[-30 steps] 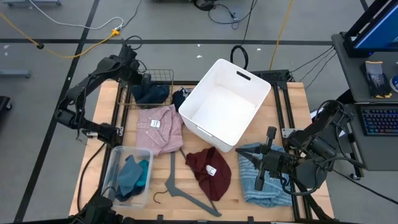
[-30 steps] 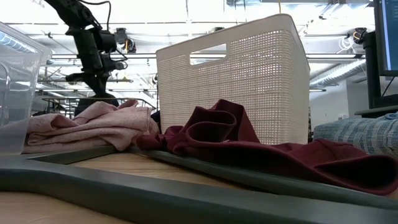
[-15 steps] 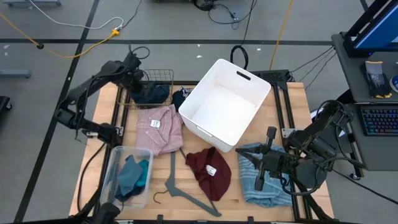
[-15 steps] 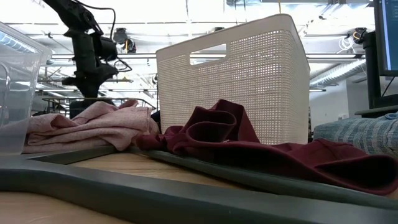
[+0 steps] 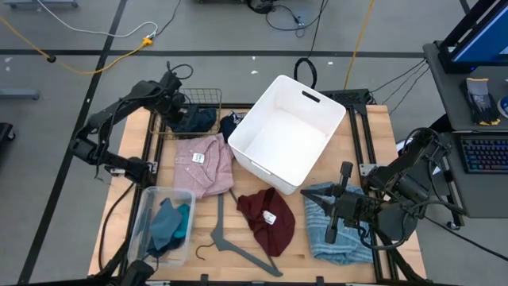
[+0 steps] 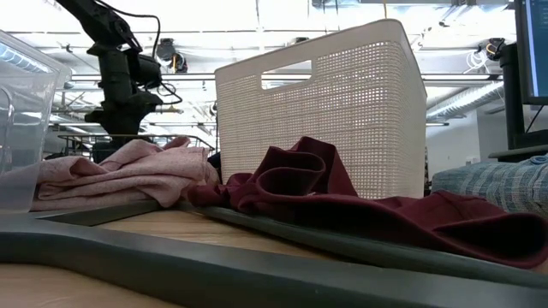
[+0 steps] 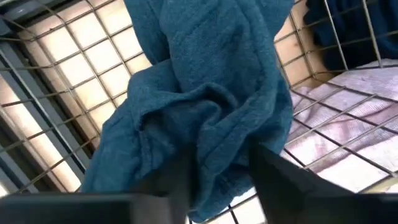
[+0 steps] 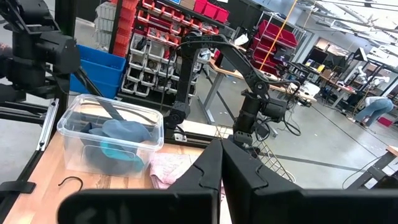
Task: Pick & Place Cloths
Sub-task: Put the blue shorts into the wire basket, then put the blue underwear into the wire basket
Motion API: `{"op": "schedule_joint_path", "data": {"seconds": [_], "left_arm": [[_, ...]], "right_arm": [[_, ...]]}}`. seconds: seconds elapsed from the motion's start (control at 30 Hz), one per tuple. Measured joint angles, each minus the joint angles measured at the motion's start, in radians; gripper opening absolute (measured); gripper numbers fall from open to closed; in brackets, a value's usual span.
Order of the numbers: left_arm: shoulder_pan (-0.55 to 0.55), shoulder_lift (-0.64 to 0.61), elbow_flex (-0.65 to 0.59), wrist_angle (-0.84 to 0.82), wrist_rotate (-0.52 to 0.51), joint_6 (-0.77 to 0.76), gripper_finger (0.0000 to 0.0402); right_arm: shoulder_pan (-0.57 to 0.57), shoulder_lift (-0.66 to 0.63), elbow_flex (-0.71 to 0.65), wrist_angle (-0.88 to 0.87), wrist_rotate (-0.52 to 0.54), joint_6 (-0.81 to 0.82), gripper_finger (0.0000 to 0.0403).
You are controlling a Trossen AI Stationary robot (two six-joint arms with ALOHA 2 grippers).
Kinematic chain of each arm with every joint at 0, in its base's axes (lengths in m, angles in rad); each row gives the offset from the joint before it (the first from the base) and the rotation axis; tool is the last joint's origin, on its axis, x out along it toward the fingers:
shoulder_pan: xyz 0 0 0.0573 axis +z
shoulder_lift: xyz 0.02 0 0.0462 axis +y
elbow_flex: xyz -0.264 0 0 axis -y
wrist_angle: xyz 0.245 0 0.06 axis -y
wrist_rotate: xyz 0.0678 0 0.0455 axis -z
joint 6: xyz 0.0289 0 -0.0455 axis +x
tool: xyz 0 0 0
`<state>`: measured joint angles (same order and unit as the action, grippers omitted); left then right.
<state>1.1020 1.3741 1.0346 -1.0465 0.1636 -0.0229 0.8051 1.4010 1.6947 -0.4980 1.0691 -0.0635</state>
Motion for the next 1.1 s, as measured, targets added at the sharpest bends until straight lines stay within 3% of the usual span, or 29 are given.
{"op": "schedule_joint_path", "data": {"seconds": [0.2,0.43,0.67,0.9,1.1], "left_arm": [[0.001,-0.001,0.100,-0.080,-0.006,0.005,0.0252],[-0.005,-0.002,0.298,-0.116,0.008,-0.033,0.0305],[-0.078,-0.003,0.370,0.034,0.098,-0.054,0.0315],[-0.211,-0.002,0.362,0.185,0.127,0.191,0.0296],[-0.288,0.028,0.362,0.195,0.099,0.417,0.0287]], "right_arm": [[0.000,0.000,0.000,0.002,0.000,0.000,0.0000],[0.000,0.000,0.000,0.010,0.000,0.000,0.0000],[0.000,0.000,0.000,0.010,0.002,0.000,0.0000],[-0.001,0.000,0.000,0.012,0.008,0.000,0.0000],[-0.012,0.000,0.000,0.015,0.010,-0.001,0.0000]]}}
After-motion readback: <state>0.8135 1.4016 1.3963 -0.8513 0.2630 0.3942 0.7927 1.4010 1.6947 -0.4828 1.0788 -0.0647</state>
